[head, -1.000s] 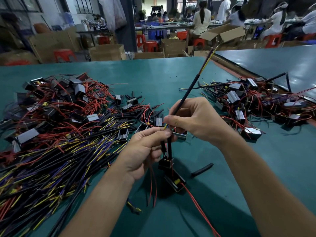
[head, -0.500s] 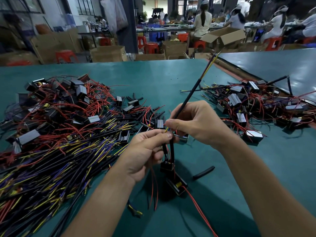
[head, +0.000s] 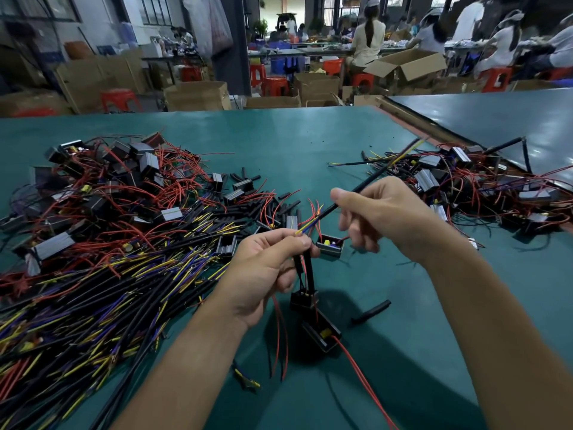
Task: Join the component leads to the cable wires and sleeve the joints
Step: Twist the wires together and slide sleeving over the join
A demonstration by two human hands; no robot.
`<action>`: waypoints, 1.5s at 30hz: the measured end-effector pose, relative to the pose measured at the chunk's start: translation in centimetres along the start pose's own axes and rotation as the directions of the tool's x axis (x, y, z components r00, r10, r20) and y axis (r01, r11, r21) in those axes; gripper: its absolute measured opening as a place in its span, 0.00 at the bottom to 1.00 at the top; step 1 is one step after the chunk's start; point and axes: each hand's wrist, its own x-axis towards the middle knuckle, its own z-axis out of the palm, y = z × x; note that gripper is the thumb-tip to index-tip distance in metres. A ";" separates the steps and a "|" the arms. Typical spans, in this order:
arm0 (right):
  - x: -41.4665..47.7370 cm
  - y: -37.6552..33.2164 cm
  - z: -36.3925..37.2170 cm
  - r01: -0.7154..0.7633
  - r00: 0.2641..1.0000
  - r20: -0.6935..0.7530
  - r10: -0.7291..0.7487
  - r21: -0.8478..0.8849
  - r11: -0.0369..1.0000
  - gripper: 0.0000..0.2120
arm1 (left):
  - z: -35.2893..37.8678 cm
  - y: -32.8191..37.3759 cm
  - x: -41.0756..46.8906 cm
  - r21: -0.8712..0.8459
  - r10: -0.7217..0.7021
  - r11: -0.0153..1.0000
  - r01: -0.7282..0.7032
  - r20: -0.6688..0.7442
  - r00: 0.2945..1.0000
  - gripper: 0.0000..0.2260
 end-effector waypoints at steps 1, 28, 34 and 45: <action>-0.3 -0.2 -0.3 0.008 0.998 0.066 -0.008 -0.005 1.000 0.23 | 0.0 0.0 0.0 0.006 0.002 1.000 -0.002 -0.003 1.000 0.09; -0.1 0.4 1.6 0.347 0.938 0.128 -0.322 -0.367 0.863 0.06 | -0.2 -0.3 0.5 0.043 0.099 0.995 -0.094 -0.132 0.986 0.09; -0.3 0.2 1.9 0.260 0.963 0.073 -0.261 -0.515 0.817 0.05 | 0.5 -0.5 0.5 0.143 0.253 0.964 -0.225 -0.213 0.944 0.12; -0.6 0.1 2.3 0.228 0.967 0.045 -0.250 -0.585 0.778 0.03 | 0.4 -1.4 0.8 0.274 0.328 0.928 -0.252 -0.283 0.901 0.07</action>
